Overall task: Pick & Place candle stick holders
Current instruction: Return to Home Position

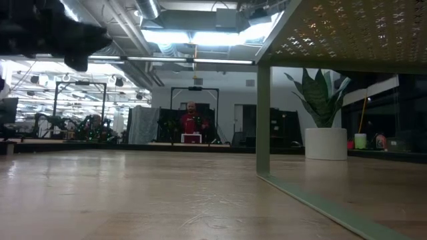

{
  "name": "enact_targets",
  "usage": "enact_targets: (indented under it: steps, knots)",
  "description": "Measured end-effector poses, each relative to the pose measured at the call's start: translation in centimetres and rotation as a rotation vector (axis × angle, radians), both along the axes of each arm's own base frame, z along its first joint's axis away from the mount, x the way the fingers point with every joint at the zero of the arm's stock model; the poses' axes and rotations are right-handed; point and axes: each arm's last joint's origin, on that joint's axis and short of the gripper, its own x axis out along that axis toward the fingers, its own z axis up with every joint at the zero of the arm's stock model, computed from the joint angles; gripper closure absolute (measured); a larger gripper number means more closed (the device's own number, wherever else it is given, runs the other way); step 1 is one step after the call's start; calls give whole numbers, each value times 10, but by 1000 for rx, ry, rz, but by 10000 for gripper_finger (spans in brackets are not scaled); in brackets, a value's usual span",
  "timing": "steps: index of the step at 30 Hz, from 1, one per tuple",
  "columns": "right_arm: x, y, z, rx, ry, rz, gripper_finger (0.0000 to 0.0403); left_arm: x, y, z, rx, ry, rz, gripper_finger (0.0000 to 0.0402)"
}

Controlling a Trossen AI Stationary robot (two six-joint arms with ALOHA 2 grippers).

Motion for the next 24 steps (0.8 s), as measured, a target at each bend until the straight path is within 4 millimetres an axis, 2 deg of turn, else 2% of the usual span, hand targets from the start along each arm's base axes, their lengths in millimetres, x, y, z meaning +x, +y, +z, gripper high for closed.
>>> enact_targets:
  steps: [4,24]
  knots:
    - [0,0,0,0,0,0,116,1,-1,-10,-18,97,-15,249]
    - [0,0,0,0,0,0,116,2,0,-12,-46,109,2,250]
